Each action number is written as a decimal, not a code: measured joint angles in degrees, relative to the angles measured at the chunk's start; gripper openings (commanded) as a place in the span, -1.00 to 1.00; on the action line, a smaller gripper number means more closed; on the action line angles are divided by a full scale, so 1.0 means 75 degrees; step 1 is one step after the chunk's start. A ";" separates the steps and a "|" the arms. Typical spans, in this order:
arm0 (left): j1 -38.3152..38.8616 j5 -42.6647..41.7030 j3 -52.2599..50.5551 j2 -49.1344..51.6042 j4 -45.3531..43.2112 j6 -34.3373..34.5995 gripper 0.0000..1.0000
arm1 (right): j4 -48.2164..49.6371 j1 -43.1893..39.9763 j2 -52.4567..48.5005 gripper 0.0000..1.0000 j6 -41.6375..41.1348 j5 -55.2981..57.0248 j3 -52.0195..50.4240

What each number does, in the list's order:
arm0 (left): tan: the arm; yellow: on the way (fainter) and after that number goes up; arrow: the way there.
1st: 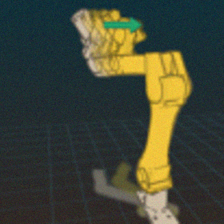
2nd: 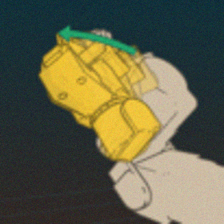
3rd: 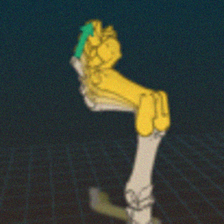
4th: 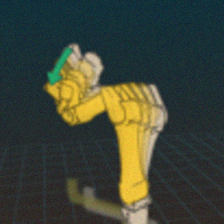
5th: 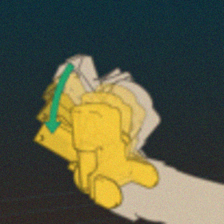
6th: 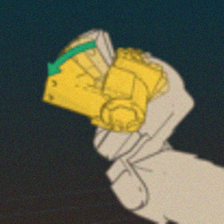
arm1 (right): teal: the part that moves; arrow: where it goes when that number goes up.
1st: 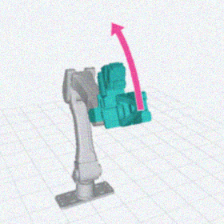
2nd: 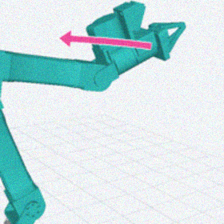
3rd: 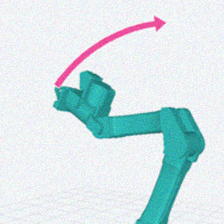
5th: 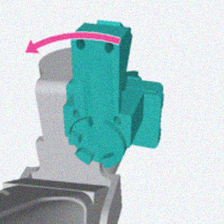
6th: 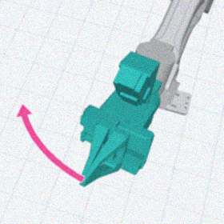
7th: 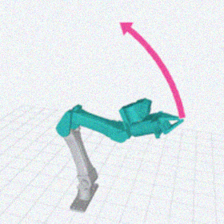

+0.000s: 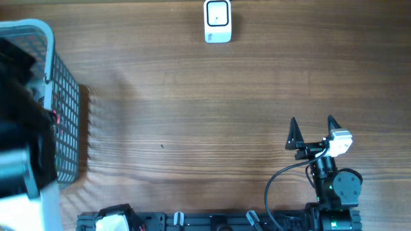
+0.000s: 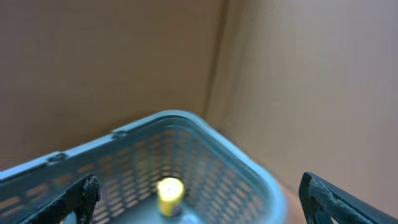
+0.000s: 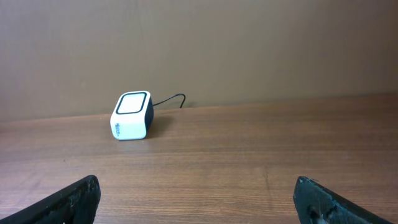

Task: Scan the item barcode
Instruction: 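Reach the left gripper into the basket and grasp the yellow Mentos bottle, then lift the Mentos bottle out and carry it toward the white scanner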

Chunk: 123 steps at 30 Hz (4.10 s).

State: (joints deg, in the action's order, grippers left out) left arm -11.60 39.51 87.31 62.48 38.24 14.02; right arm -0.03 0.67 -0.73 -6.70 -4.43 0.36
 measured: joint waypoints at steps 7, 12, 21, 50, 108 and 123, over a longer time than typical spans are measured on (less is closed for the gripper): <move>-0.2398 -0.1556 0.0070 0.1250 0.0347 0.0708 1.00 | 0.0000 0.0000 0.0000 1.00 0.0000 0.0000 0.0000; -0.3835 -0.3334 0.0099 0.1915 0.0396 0.1154 1.00 | 0.0000 0.0000 0.0000 1.00 0.0000 0.0000 0.0000; -0.4092 -0.4325 0.0105 0.3538 0.0344 0.1323 1.00 | 0.0000 0.0000 0.0000 1.00 0.0000 0.0000 0.0000; -0.3567 -0.3762 0.0108 0.6239 -0.1259 -0.0265 1.00 | 0.0000 0.0000 0.0000 1.00 0.0000 0.0000 0.0000; -0.3547 -0.3934 0.0111 0.7892 -0.2428 -0.0172 0.10 | 0.0000 0.0000 0.0000 1.00 0.0000 0.0000 0.0000; -0.3547 -0.3937 0.0111 0.6930 -0.2008 -0.0169 0.01 | 0.0000 0.0000 0.0000 1.00 0.0000 0.0000 0.0000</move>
State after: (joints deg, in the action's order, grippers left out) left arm -38.20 9.98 88.14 114.45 23.18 12.75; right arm -0.03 0.67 -0.73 -6.70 -4.43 0.36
